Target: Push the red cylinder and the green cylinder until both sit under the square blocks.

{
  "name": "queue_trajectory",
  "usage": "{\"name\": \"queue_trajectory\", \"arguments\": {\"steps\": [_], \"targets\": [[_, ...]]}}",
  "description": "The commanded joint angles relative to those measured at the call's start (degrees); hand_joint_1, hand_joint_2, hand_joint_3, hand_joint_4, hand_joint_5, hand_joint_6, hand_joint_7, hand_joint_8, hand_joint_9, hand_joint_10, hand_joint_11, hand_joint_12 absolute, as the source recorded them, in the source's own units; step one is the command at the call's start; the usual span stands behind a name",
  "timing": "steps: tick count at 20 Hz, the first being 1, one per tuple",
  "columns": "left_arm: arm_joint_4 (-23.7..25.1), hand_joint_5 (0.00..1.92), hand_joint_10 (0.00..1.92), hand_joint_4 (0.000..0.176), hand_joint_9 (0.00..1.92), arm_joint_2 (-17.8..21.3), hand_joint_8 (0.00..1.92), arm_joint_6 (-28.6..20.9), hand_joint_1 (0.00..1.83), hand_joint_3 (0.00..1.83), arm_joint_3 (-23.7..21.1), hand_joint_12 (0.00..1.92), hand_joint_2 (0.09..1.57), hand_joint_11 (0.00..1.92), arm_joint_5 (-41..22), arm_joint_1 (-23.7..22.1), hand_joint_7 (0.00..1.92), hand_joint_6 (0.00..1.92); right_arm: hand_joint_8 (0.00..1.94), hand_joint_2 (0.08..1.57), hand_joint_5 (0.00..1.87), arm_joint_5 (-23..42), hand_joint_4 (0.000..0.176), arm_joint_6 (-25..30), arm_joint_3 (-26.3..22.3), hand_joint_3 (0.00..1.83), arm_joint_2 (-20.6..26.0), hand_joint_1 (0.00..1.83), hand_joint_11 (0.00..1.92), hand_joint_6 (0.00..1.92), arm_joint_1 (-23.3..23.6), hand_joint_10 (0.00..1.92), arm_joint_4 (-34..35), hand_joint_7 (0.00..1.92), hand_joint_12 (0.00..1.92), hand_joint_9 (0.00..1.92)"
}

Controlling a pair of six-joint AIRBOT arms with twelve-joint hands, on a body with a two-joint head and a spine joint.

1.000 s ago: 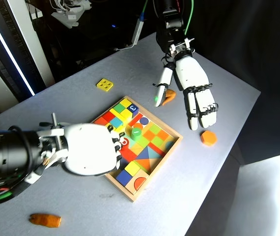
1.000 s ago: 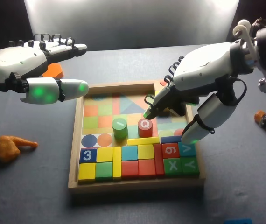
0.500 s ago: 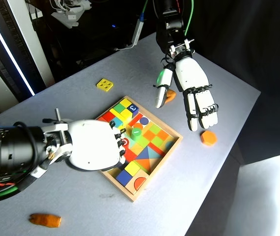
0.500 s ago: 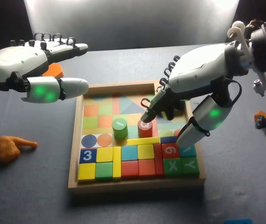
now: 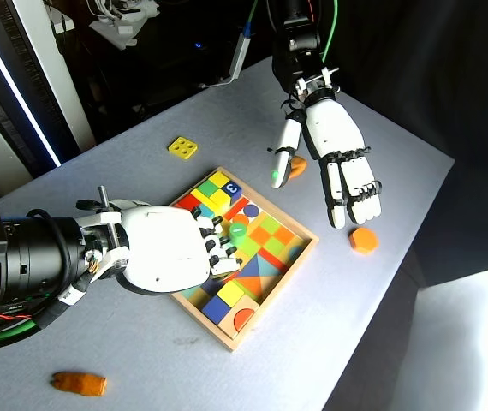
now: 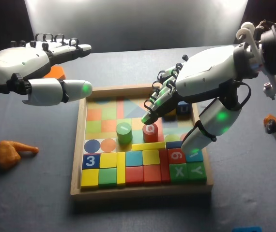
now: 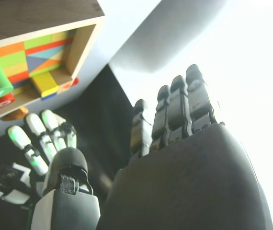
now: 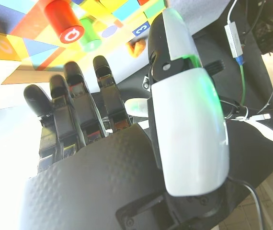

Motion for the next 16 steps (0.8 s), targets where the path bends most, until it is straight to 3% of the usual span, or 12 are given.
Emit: {"name": "queue_trajectory", "arguments": {"steps": [1,2,4,5,8,10,12,14,16], "targets": [[-0.67,0.10,0.00,0.143,0.03,0.01,0.00,-0.15,0.03,0.00,0.13,0.17,1.18,0.00,-6.63,-0.67,0.05,0.00,0.00,1.08,0.36,-0.49,0.062,-0.02,0.10,0.00,0.39,0.40,0.00,0.00,0.75,0.01,2.84,0.34,1.33,0.25],[-0.67,0.10,0.00,0.146,0.03,-0.02,0.00,-0.15,0.03,0.00,0.14,0.15,1.18,0.00,-6.57,-0.66,0.04,0.00,0.00,1.08,0.37,-0.49,0.062,-0.03,0.10,0.00,0.39,0.40,0.00,0.00,0.73,0.01,2.84,0.33,1.33,0.24],[-0.67,0.10,0.00,0.125,0.03,-0.02,0.00,-0.15,0.01,0.00,0.14,0.16,1.19,0.00,-6.56,-0.67,0.05,0.00,0.00,1.07,0.38,-0.50,0.057,-0.09,0.10,0.00,0.39,0.42,0.00,0.00,0.70,0.00,2.84,0.28,1.21,0.18],[-0.67,0.09,0.00,0.122,0.03,-0.02,0.00,-0.15,0.00,0.00,0.14,0.16,1.20,0.00,-6.56,-0.68,0.05,0.00,0.00,1.08,0.38,-0.50,0.062,-0.09,0.09,0.00,0.38,0.41,0.00,0.00,0.61,0.00,2.84,0.24,1.13,0.15],[-0.66,0.09,0.00,0.150,0.02,-0.02,0.00,-0.15,0.03,0.00,0.12,0.11,1.18,0.00,-6.56,-0.68,0.04,0.00,0.00,1.09,0.37,-0.53,0.061,-0.08,0.09,0.00,0.38,0.41,0.00,0.00,0.30,0.00,2.84,0.18,0.95,0.10],[-0.62,0.10,0.01,0.154,0.02,-0.08,0.00,-0.21,0.03,0.00,0.13,0.08,1.16,0.02,-6.56,-0.68,0.04,0.00,0.00,1.08,0.39,-0.77,0.058,-0.08,0.09,0.00,0.36,0.44,0.00,0.00,0.14,0.00,2.84,0.20,1.05,0.11],[-0.52,0.11,0.00,0.158,0.04,-0.13,0.00,-0.31,0.03,0.00,0.15,0.21,1.16,0.00,-6.56,-0.72,0.05,0.00,0.00,1.08,0.39,-1.03,0.060,-0.10,0.09,0.00,0.29,0.43,0.00,0.00,0.11,0.00,2.84,0.18,0.97,0.09],[-0.49,0.09,0.00,0.151,0.01,-0.14,0.00,-0.31,0.02,0.00,0.16,0.10,1.17,0.00,-6.56,-0.73,0.04,0.00,0.00,1.07,0.40,-1.11,0.072,-0.18,0.08,0.00,0.17,0.42,0.00,0.00,0.02,0.00,2.84,0.13,0.72,0.02],[-0.48,0.10,0.00,0.137,0.02,-0.14,0.00,-0.32,0.02,0.00,0.16,0.11,1.18,0.00,-6.56,-0.77,0.04,0.00,0.01,1.07,0.39,-1.20,0.087,-0.23,0.08,0.00,0.02,0.39,0.00,0.00,-0.05,0.00,2.84,0.07,0.47,0.00]]}}
